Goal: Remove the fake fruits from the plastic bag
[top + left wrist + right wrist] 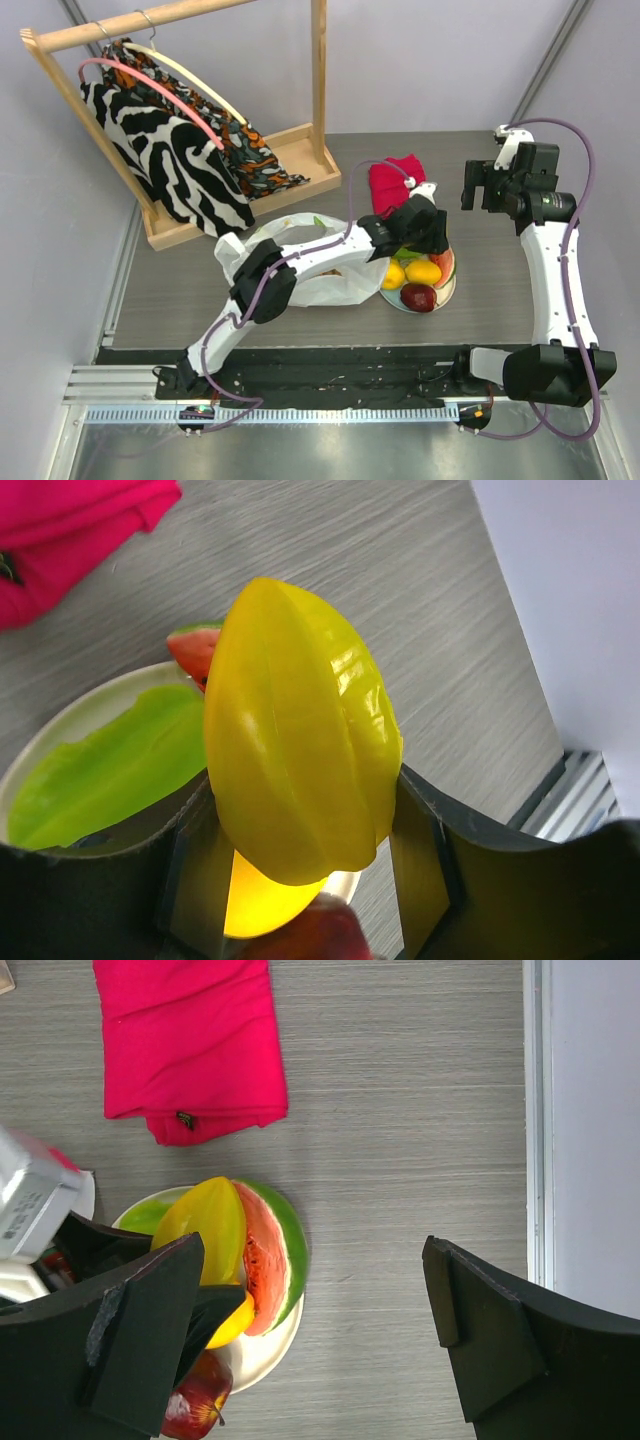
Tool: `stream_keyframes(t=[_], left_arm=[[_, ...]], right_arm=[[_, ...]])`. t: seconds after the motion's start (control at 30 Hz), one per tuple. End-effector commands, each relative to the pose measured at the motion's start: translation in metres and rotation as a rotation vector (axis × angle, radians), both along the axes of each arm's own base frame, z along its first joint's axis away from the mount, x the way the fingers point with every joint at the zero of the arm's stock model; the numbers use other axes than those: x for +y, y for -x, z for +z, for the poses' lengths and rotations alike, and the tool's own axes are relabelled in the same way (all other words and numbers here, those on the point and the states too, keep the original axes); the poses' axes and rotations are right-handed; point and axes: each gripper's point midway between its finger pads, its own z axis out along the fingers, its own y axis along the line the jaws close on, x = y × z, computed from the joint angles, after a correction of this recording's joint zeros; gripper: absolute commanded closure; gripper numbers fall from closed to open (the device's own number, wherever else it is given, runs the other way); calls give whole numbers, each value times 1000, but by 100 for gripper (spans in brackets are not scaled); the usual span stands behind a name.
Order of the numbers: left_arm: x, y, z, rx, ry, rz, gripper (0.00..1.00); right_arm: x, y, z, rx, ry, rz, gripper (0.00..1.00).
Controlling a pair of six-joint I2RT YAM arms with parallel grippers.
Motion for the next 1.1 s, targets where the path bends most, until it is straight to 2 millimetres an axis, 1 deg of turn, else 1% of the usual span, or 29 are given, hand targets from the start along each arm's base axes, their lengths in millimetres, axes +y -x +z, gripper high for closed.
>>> stream_keyframes(t=[0.0,0.03,0.07,0.1,0.13,0.17,0.2,0.23,0.3,0.33,0.37,0.4,0.43,0.5,0.53,0.57,0.6,0.63,0.7,0.73,0.77,0.83,0.87,0.9,0.93,0.97,1.0,1.03,1.07], left_arm=[[-20,-11,22,0,109,128,91],[-20,-12,18,7,104,138,89],[-21,-12,16,19,106,147,85],[-21,-10,13,32,108,153,77],[-22,-8,11,35,106,153,56],[-22,-6,10,37,105,153,49],[-22,-5,10,36,102,156,45],[-19,-5,10,33,92,165,34],[-13,-2,11,36,78,169,23],[-10,-1,13,35,72,167,9],[-7,0,14,34,63,163,0],[-5,3,16,28,57,147,0],[-2,6,31,9,78,123,0],[-6,16,52,-21,107,27,0],[-5,16,73,-45,142,3,0],[-4,18,87,-65,164,-48,0],[-2,15,102,-99,188,-60,0],[1,21,133,-125,235,-101,0],[9,22,164,-196,277,-178,0],[18,25,193,-238,314,-197,0],[25,24,204,-274,319,-240,0],[39,26,227,-322,341,-282,0],[55,25,244,-354,355,-296,0],[64,28,249,-389,345,-333,0],[74,26,253,-401,337,-333,0],[95,21,270,-436,342,-313,0],[105,19,262,-427,314,-313,0],[116,18,264,-443,301,-327,0],[135,13,270,-455,284,-305,0]], right_arm=[[0,-4,10,-45,-6,8,0],[1,-4,10,-45,-6,9,0],[1,-4,9,-40,-6,13,0],[1,-3,8,-40,-7,15,0],[1,-3,8,-39,-5,14,0],[1,-2,7,-37,-6,14,0],[1,-1,7,-37,-7,15,0],[2,0,7,-38,-9,18,0],[2,0,4,-32,-11,19,0],[3,-1,4,-31,-13,21,0],[3,-1,5,-34,-15,22,0],[3,-2,6,-37,-18,21,0],[4,-4,5,-34,-23,23,0],[4,-7,10,-51,-23,24,0],[4,-9,11,-56,-21,24,0],[5,-11,16,-67,-28,29,0],[7,-12,19,-73,-35,37,0],[9,-13,20,-74,-44,46,0],[14,-17,29,-94,-62,71,0],[17,-20,29,-94,-71,84,0],[23,-21,35,-106,-87,114,0],[28,-23,36,-110,-106,142,0],[30,-23,36,-107,-115,153,0],[30,-24,34,-102,-118,152,0],[26,-25,31,-94,-107,126,0],[19,-26,17,-63,-96,84,0],[0,-26,7,-37,-46,-1,0],[-6,-25,-5,1,-33,-18,0],[-10,-22,-29,69,-37,-23,1]])
